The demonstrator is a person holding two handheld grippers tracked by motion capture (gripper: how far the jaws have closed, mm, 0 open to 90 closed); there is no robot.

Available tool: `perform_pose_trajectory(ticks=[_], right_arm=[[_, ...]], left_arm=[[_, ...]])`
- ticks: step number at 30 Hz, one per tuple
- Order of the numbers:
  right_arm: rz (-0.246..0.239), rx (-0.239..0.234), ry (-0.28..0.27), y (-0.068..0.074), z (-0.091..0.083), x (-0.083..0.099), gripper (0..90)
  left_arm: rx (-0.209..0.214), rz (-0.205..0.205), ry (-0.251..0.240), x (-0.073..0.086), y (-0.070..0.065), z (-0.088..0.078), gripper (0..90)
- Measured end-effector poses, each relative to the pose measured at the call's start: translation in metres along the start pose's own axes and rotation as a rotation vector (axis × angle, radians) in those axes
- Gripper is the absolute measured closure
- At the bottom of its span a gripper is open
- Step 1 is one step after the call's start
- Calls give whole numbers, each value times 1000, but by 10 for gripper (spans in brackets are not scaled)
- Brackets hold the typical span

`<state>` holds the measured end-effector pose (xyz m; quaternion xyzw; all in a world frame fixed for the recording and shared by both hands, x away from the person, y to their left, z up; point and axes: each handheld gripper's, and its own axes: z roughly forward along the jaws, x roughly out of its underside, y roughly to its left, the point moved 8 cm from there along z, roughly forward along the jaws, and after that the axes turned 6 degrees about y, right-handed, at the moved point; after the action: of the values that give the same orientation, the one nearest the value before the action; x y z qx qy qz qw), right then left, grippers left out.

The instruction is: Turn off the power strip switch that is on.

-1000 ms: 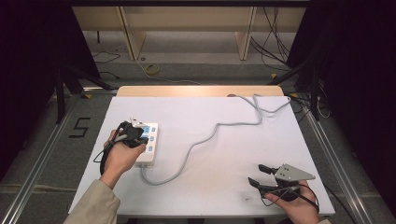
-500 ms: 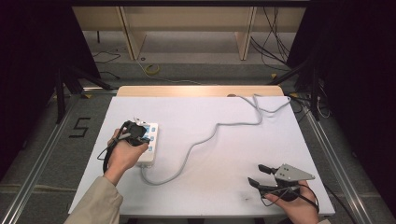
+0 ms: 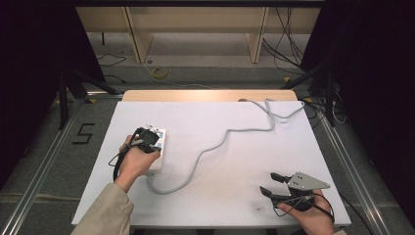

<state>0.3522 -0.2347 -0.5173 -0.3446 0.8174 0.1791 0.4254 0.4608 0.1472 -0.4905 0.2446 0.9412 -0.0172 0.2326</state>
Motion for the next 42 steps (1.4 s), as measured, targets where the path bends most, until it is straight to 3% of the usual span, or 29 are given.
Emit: perform_pose_trajectory(ticks=[11, 42], right_arm=[[0, -2, 1, 0, 0, 0, 368], [-6, -8, 7, 2, 1, 1, 368]], left_arm=[[-4, -24, 31, 3, 3, 12, 891], [-34, -19, 72, 1, 6, 25, 892]])
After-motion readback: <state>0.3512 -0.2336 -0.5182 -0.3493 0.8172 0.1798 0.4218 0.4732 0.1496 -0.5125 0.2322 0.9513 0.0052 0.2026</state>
